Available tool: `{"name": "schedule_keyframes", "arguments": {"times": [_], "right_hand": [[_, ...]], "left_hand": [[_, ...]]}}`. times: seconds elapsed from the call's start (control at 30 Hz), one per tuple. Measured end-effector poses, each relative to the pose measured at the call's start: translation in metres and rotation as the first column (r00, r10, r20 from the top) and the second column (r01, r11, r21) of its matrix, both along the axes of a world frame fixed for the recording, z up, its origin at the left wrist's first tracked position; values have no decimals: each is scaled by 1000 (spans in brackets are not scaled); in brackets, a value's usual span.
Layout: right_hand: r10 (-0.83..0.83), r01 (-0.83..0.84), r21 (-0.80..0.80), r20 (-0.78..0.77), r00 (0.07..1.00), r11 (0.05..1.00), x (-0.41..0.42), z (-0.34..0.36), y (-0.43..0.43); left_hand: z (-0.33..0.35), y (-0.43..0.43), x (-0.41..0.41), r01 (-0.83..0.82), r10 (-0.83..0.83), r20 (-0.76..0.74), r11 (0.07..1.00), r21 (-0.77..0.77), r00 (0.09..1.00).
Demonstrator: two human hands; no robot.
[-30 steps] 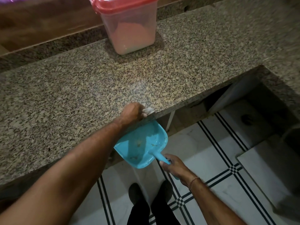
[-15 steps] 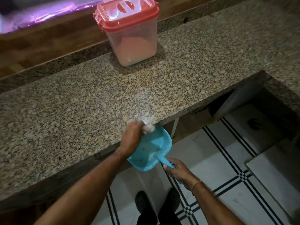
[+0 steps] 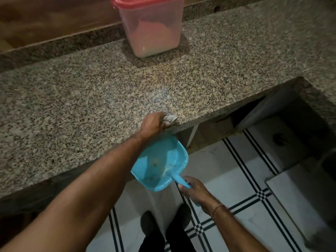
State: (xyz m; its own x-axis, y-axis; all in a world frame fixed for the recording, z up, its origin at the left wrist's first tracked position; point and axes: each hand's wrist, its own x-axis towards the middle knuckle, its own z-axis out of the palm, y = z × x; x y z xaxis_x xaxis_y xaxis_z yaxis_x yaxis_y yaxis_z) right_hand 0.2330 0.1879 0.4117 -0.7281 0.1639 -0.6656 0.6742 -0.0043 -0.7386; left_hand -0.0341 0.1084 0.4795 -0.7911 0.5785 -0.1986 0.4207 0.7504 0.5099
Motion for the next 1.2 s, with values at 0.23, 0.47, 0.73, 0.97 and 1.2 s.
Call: {"name": "schedule_keyframes", "arguments": {"times": [0.23, 0.47, 0.73, 0.97, 1.2], "right_hand": [[-5, 5, 41, -15, 1000, 999, 6, 5, -10], [77, -69, 127, -59, 995, 989, 13, 18, -32], [338, -324, 169, -63, 939, 931, 37, 27, -147], [624, -615, 152, -21, 781, 774, 41, 51, -304], [817, -828, 164, 143, 558, 536, 24, 34, -439]], "left_hand": [[-5, -17, 37, 92, -87, -73, 994, 63, 994], [-35, -120, 121, -67, 58, -69, 987, -147, 996], [3, -283, 158, -598, 580, 155, 793, 117, 799], [-6, -486, 255, -901, 866, 252, 423, 96, 433], [-50, -618, 341, -995, 926, 377, -56, 84, -20]]}}
